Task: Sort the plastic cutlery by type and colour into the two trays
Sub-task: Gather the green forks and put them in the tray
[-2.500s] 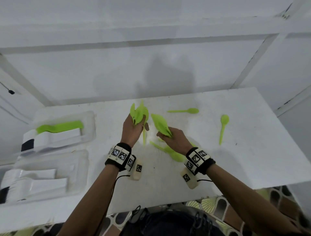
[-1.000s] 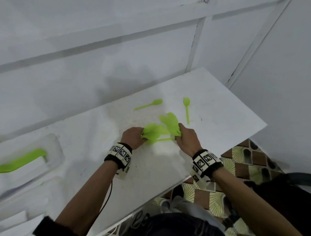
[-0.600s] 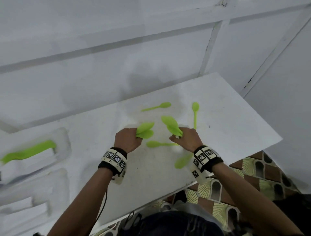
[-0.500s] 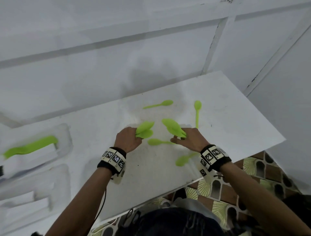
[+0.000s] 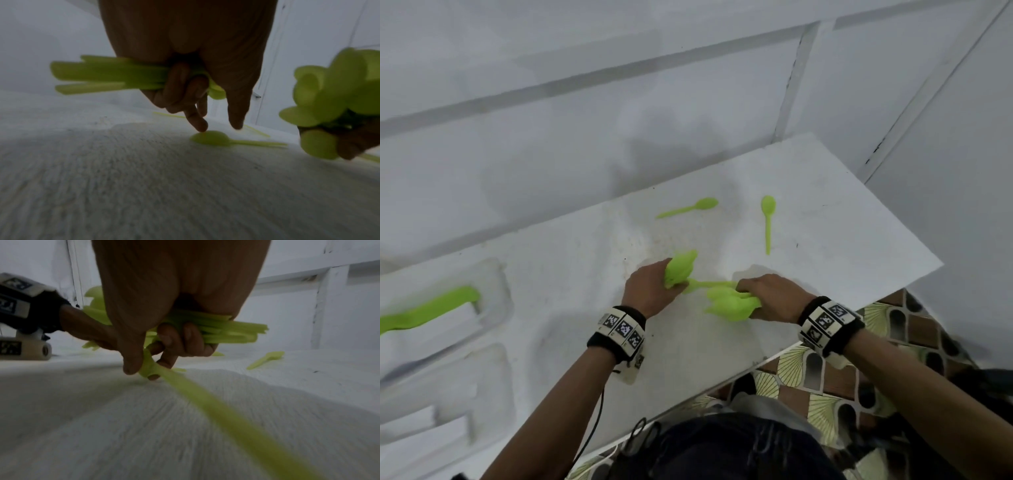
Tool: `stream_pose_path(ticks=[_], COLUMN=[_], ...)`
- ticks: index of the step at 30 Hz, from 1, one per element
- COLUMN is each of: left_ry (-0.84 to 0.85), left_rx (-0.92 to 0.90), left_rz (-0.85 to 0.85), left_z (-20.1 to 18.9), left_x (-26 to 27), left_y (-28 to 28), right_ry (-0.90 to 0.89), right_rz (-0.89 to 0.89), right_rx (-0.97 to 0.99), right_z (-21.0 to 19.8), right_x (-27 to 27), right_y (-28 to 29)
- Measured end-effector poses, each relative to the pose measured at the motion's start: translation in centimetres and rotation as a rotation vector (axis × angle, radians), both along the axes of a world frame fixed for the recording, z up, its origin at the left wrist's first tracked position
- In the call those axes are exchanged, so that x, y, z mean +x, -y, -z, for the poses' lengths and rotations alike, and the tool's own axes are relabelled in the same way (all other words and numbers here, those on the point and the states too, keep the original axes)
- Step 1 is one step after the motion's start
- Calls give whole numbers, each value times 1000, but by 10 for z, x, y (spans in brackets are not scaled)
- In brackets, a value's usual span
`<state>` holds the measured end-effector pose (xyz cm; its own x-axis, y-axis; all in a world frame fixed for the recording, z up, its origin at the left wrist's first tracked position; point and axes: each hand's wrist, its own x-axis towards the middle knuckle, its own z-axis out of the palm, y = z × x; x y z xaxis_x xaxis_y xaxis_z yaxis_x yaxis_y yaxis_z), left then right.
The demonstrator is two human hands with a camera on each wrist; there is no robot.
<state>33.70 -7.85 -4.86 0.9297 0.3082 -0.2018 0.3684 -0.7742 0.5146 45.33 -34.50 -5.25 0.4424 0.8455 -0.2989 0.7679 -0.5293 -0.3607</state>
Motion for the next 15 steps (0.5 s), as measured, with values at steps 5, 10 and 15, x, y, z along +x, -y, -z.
stream_pose_path(ticks=[5, 10, 15], left_ry=[-136, -161, -6], left_rx=[132, 56, -110], left_rz=[67, 72, 52], left_z=[9, 10, -13], left_x=[10, 15, 24], left_y=[5, -3, -16], right_ry=[26, -36, -53], right_rz=[142, 464, 923], right_rx=[51, 249, 222], right_z=[-10, -20, -14], right_x=[12, 52, 111], right_y=[3, -4, -22])
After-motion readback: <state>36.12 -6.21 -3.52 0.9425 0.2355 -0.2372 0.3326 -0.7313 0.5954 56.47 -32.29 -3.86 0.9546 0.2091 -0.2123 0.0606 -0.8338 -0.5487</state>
